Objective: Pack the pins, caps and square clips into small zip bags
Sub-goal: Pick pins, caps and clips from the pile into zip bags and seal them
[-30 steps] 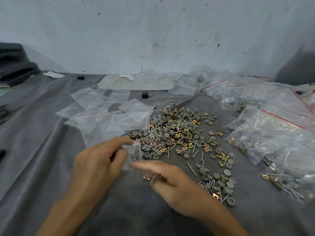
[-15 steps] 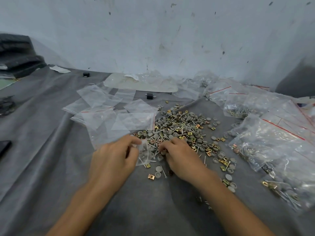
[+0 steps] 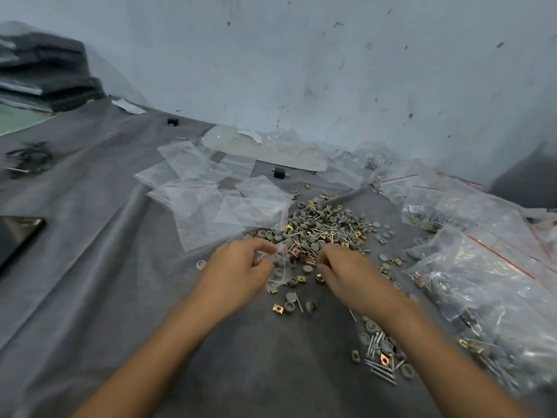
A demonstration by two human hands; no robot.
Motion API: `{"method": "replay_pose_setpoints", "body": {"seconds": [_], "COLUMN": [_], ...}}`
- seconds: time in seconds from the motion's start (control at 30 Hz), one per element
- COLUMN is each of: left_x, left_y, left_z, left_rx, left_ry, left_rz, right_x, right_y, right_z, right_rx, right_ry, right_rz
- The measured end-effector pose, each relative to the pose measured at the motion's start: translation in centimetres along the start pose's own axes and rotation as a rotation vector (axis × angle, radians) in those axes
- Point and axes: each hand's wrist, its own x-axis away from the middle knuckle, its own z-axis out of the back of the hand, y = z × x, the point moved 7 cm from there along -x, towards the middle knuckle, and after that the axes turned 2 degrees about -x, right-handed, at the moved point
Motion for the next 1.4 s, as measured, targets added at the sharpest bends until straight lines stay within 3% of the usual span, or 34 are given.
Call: {"method": "replay_pose_setpoints", "body": {"seconds": [0.1,0.27,0.43,0.5,0.63,0.73,0.97,1.07,1.17,1.27,1.4], "left_x": [-0.2,-0.6,-1.1,-1.4,-1.6,-1.4,-1.2,-1.0,-1.1,-1.2,-1.2], "left_y": [-0.1,-0.7,-1.7,-2.0,-1.8,-1.9,-1.7,-1.4,-1.5,-1.7,-1.7], "left_z": [-0.5,-0.9,-0.4,-0.3,-0.4,-0.5,-0.4,-0.5,-0.6,-0.6,-0.5], "left_rx": [0.062,0.286,0.395,0.386,0.369,0.357,0.316,0.302,0.308,0.314,0.325], "left_ry": [-0.025,-0.046,0.021,0.024,0.021,0.022,0.003,-0.007,-0.013,-0.02,-0.022], "left_rz": [0.008,0.094,0.172,0.176,0.171,0.163,0.155,0.143,0.146,0.156,0.151], "right_x": [1.3,1.2,1.1,1.2,1.9,2.0,1.3,1.3,1.1,0.8,-0.6], "right_y": [-1.7,-6.9,-5.2,-3.8,-3.7,-4.3,-3.5,-2.7,-2.6,-4.2,-6.4], "right_z": [2.6,3.3,4.2,3.8,0.0,-1.4,-2.2,-0.6,2.8,4.2,3.9], "right_rx": [-0.22,-0.048,-0.369,-0.264,0.028,0.205,0.305,0.121,-0.178,-0.459,-0.388], "right_ry": [0.115,0.102,0.176,0.149,-0.178,-0.214,-0.285,-0.267,-0.14,-0.182,-0.218], "right_rz": [0.036,0.224,0.104,0.048,0.031,0.072,0.015,-0.035,-0.025,0.001,0.072]}}
